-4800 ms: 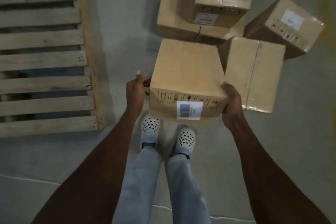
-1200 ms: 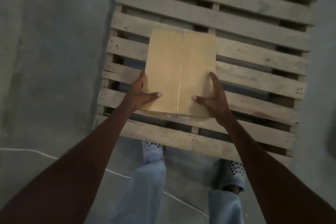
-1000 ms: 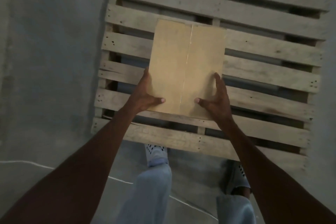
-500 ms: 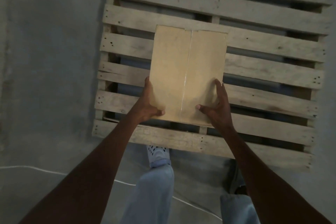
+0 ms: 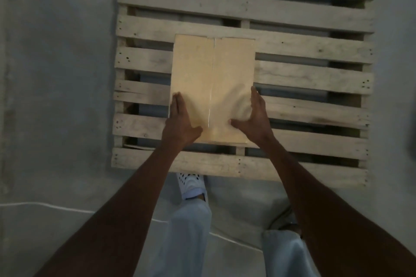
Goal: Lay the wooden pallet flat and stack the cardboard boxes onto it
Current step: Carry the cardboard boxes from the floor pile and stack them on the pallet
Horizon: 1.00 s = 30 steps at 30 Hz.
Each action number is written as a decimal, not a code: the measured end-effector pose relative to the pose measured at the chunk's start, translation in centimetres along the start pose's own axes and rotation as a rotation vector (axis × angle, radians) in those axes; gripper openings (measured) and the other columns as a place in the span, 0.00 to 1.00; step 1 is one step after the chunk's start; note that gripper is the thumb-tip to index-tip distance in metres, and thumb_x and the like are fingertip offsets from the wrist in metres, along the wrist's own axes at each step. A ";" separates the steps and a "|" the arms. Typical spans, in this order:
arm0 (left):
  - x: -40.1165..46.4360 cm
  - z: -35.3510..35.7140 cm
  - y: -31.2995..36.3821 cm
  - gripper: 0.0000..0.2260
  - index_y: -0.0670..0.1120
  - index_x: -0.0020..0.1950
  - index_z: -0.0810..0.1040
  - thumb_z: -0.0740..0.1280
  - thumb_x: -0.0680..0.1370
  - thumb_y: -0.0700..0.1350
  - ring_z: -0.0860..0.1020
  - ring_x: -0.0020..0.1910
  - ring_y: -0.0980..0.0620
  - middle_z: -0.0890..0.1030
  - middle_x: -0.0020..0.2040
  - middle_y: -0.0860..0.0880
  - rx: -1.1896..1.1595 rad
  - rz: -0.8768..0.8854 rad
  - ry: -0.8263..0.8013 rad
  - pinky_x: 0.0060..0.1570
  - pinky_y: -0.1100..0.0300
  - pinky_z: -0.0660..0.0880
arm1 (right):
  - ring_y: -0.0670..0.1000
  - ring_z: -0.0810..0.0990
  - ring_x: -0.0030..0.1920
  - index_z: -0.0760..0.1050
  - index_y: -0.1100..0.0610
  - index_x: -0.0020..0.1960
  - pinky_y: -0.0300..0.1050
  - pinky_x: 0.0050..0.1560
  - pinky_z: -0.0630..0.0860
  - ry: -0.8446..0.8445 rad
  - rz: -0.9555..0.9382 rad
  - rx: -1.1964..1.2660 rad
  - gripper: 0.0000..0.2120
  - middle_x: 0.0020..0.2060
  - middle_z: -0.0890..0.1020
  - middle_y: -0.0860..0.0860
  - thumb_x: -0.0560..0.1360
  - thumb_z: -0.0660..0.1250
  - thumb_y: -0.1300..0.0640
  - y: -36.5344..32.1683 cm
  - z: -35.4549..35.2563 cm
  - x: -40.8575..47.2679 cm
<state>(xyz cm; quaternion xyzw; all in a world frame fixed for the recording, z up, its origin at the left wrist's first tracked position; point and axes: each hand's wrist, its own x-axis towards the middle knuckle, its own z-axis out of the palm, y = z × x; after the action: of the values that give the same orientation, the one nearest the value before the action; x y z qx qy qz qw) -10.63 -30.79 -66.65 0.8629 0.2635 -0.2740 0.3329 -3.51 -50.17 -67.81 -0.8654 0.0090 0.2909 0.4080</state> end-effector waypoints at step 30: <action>-45.8 11.2 54.8 0.51 0.46 0.80 0.41 0.69 0.71 0.66 0.57 0.78 0.46 0.47 0.80 0.47 0.197 0.585 -0.422 0.73 0.47 0.61 | 0.55 0.67 0.72 0.60 0.54 0.77 0.51 0.67 0.68 0.532 0.283 -0.024 0.36 0.74 0.66 0.54 0.76 0.65 0.38 6.3 -54.4 -49.4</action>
<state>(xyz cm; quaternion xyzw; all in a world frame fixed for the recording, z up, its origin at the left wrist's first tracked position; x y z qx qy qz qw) -11.65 -86.40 -20.42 0.8543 -0.0962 -0.3630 0.3593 -19.14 -104.03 -19.85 -0.9061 0.2327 0.1078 0.3364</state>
